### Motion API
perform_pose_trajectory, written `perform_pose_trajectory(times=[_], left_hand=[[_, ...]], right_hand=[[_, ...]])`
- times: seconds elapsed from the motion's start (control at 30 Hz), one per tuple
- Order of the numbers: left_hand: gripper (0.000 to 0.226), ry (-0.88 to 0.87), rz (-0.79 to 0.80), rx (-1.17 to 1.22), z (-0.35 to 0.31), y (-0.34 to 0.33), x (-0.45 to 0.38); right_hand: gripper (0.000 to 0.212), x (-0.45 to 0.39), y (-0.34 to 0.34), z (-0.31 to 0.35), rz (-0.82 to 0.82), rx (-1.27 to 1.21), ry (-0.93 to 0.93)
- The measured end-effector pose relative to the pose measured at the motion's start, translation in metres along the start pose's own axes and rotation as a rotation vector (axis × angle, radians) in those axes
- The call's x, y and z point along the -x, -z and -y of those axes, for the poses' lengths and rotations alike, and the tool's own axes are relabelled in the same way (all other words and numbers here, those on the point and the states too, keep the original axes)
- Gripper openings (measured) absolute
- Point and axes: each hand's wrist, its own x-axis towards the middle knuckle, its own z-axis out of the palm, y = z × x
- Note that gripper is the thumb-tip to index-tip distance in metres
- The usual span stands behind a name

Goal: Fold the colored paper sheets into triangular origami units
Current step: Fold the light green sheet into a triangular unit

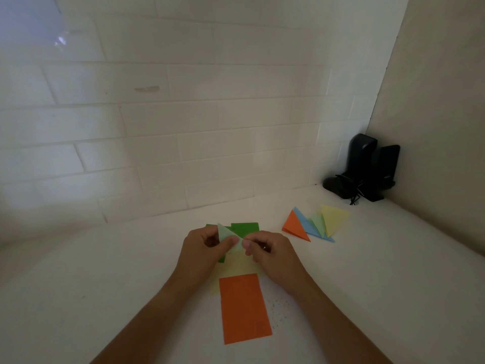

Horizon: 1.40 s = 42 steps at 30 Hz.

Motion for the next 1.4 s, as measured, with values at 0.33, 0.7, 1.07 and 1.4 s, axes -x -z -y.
perform_pose_trajectory(times=[0.33,0.7,1.07,1.4], left_hand=[[0.046,0.031,0.034,0.001,-0.0003,0.0009,-0.0005],[0.009,0.039,0.088,0.054,-0.0038,-0.0029,0.0033],[0.008,0.089,0.084,0.089,-0.003,-0.0028,0.0017],[0.009,0.128,0.027,0.119,-0.0033,-0.002,0.0014]], right_hand=[[0.006,0.0003,-0.0041,0.0017,0.003,0.066,0.077],[0.014,-0.0014,-0.0019,-0.0009,-0.046,-0.002,0.014],[0.018,-0.0017,-0.0027,0.0009,-0.071,0.033,0.006],[0.012,-0.0007,-0.0044,0.002,-0.047,0.04,-0.001]])
